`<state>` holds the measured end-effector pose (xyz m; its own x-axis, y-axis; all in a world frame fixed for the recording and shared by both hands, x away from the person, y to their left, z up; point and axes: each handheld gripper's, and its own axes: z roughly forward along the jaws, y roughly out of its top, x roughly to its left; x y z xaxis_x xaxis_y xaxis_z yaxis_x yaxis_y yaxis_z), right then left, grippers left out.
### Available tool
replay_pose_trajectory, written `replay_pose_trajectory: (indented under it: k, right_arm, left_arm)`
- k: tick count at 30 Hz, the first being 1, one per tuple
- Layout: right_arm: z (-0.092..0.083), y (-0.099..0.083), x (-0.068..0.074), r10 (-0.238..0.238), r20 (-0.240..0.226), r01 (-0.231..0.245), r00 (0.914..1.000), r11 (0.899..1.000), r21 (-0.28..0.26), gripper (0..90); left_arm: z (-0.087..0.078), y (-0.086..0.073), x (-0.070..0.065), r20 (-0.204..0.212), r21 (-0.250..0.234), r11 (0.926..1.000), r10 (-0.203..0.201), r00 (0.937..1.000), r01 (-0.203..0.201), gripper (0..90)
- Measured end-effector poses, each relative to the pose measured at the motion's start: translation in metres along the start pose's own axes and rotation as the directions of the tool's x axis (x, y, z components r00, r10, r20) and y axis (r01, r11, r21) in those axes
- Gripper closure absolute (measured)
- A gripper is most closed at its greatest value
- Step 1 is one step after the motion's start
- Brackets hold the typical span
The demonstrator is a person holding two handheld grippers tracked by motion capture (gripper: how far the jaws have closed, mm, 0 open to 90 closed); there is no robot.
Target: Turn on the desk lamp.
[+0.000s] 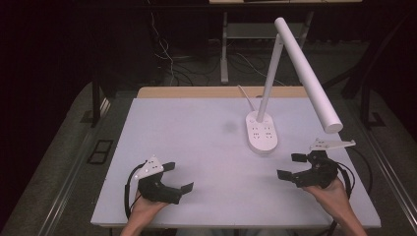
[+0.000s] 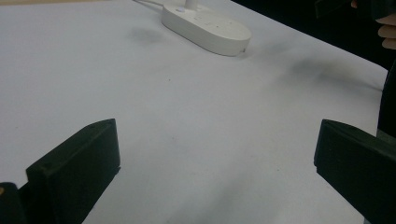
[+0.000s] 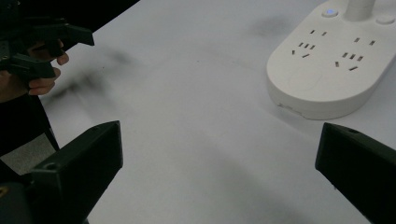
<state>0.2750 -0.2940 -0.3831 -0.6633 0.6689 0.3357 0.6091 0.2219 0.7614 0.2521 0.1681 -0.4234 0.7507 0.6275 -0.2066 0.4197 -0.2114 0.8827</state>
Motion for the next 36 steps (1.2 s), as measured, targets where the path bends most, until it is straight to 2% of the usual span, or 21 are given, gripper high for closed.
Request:
replay_pose_trajectory:
  k: [7,26,36]
  right_arm:
    - [0.0,0.009,-0.007,0.005,0.003,-0.005,1.0,1.0,0.004,0.6]
    - [0.005,0.048,-0.023,-0.037,0.014,0.037,0.9992,0.999,0.038,0.6]
    - [0.014,0.063,-0.033,-0.052,0.01,0.051,0.9986,0.998,0.043,0.6]
  left_arm:
    - [0.0,0.0,0.0,-0.003,0.001,1.0,0.0,1.0,0.0,0.0]
    - [0.0,0.0,-0.001,-0.001,0.0,1.0,0.001,1.0,-0.001,0.0]
    - [0.0,0.0,-0.001,0.001,0.0,1.0,0.001,1.0,-0.001,0.0]
